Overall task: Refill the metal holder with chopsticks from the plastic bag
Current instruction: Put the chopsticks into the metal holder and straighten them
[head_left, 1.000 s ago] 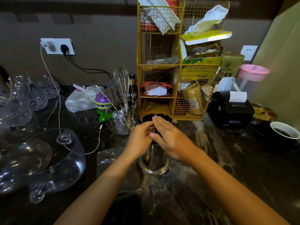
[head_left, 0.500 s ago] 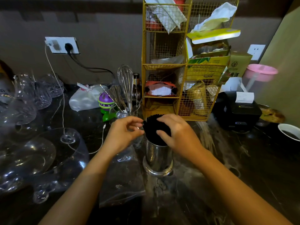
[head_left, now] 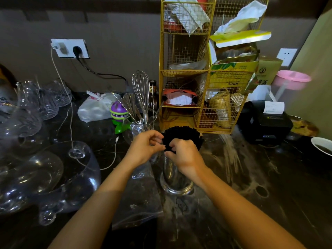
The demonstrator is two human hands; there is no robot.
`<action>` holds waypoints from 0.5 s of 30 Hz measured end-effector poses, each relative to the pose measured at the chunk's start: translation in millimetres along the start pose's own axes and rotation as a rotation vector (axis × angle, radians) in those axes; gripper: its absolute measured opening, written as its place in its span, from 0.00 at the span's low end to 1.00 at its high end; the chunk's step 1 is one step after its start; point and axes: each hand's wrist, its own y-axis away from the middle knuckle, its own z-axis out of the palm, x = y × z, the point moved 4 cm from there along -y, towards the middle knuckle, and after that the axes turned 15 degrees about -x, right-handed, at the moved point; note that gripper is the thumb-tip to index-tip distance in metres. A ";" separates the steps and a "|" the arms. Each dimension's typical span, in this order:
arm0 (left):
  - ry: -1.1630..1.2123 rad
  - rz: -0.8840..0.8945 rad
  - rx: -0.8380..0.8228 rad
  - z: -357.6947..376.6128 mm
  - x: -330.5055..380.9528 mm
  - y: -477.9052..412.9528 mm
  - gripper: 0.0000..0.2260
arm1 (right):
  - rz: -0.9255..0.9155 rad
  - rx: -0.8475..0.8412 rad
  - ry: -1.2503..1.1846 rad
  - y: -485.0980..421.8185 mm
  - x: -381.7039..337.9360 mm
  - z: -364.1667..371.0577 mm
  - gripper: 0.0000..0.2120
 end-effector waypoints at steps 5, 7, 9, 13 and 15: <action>-0.060 0.028 -0.025 2.4 10.0 0.5 0.15 | -0.024 0.021 -0.017 -4.6 -1.0 2.9 0.08; -0.071 0.035 -0.026 2.2 11.8 1.2 0.14 | -0.031 0.018 -0.060 -4.2 -0.5 1.5 0.07; -0.082 0.042 -0.018 1.5 12.8 1.7 0.13 | -0.028 0.019 -0.097 -2.9 0.4 -1.0 0.07; -0.089 0.050 0.025 -1.5 20.2 3.6 0.07 | -0.018 0.047 -0.148 1.1 -0.3 -9.3 0.09; -0.127 0.068 0.052 -3.0 28.0 4.5 0.06 | -0.015 0.056 -0.179 2.7 -1.6 -15.2 0.08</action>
